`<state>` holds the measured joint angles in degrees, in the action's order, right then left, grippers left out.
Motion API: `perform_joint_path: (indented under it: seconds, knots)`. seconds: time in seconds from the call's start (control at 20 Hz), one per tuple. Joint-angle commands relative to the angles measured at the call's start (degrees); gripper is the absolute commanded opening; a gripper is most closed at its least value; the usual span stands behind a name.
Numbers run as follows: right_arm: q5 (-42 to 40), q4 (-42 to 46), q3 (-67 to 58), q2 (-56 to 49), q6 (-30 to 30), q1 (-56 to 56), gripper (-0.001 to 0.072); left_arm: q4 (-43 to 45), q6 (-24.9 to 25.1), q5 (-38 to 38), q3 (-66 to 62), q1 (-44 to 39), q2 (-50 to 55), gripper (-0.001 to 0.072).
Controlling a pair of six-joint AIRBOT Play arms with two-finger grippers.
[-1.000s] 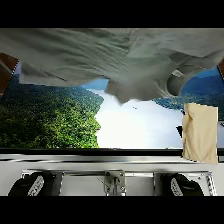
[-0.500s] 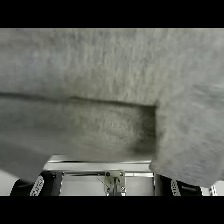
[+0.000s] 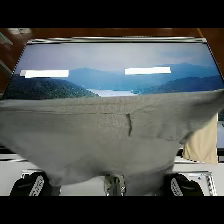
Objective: Fold the shirts.
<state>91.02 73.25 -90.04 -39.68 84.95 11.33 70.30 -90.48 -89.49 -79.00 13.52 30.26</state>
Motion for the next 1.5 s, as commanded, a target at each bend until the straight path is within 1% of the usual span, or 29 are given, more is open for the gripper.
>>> perform_joint_path:
  seconds: [0.0,0.1,0.25,0.3,0.4,0.5,0.55,0.6,0.7,0.8,0.95,1.15,1.25,1.35,1.4,1.45]
  knots:
    - [-5.68,0.09,11.19,-9.35,0.92,-1.20,0.0066,0.22,-0.26,3.39,14.01,0.02,3.48,0.0039]
    - [-20.94,-1.40,16.20,-16.37,1.05,-5.49,0.0065,0.20,-0.22,11.04,18.12,0.02,9.70,0.0039]
    - [-42.40,-1.33,16.76,-28.79,1.46,-13.11,0.0066,-0.48,0.00,23.56,17.68,0.02,23.17,0.0039]
    - [-49.16,-1.27,16.76,-32.22,1.46,-14.58,0.0066,-2.16,1.05,28.50,16.85,0.02,27.85,0.0039]
    - [-61.13,-1.31,16.79,-37.16,1.49,-15.87,0.0066,-8.66,7.78,36.98,14.86,0.02,36.13,0.0040]
    - [-70.77,-2.19,16.79,-40.39,2.49,-15.85,0.0066,-15.50,14.05,43.15,12.37,-0.13,43.04,0.0039]
    - [-74.34,-2.47,16.79,-41.53,3.48,-15.65,0.0066,-17.53,15.69,45.72,11.04,-0.39,45.70,0.0039]
    - [-77.15,-2.45,16.79,-42.60,4.42,-15.67,0.0066,-18.29,16.17,48.52,9.68,-0.92,48.06,0.0040]
    - [-78.47,-2.47,16.79,-44.70,5.11,-15.67,0.0066,-18.32,16.24,53.55,7.91,-2.49,51.36,0.0039]
    - [-75.60,-2.47,16.79,-47.10,5.14,-15.69,0.0066,-18.32,16.33,57.11,7.76,-4.42,53.51,0.0039]
    - [-70.86,-2.45,16.79,-51.19,6.27,-15.67,0.0066,-18.29,16.33,57.51,7.78,-6.93,56.87,0.0040]
    - [-70.05,-2.34,16.79,-55.08,7.43,-15.50,0.0066,-18.01,16.33,55.34,7.78,-9.03,59.67,0.0039]
    - [-70.01,-2.10,16.79,-55.49,7.39,-14.84,0.0066,-16.04,16.31,54.14,7.78,-8.85,59.74,0.0039]
    - [-68.76,-2.23,16.76,-55.39,7.39,-13.57,0.0066,-13.60,16.26,49.46,7.78,-8.17,59.80,0.0039]
    - [-66.62,-2.23,16.76,-55.30,7.41,-12.92,0.0066,-12.13,16.17,46.29,7.78,-8.02,59.84,0.0039]
    - [-62.90,-2.69,16.76,-55.32,7.50,-12.31,0.0066,-9.25,14.60,42.97,7.78,-7.96,59.84,0.0039]
